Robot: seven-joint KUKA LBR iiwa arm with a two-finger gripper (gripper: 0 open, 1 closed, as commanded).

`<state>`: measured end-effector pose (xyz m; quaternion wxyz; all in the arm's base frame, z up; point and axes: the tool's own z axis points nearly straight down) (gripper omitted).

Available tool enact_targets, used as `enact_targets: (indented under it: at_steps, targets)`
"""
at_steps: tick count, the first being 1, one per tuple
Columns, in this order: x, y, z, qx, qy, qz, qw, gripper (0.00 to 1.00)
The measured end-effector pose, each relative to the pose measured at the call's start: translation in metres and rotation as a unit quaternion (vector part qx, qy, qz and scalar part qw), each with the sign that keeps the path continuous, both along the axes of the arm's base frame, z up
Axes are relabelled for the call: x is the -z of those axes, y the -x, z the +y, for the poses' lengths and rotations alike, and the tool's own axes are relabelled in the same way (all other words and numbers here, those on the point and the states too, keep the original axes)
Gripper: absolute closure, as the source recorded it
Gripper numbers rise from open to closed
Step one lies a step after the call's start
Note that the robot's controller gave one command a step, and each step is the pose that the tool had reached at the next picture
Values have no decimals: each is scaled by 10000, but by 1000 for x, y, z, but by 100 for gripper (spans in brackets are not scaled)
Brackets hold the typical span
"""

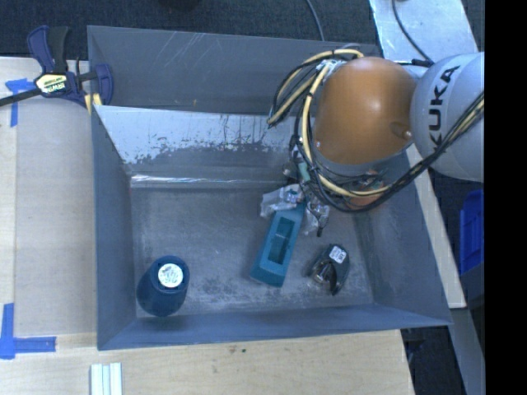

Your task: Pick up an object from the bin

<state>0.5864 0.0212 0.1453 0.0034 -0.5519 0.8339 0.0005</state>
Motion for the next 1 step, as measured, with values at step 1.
enact_targets:
  at_steps: [1]
  targets:
    - [-11,-1,0,15,-6,-38,10000,100]
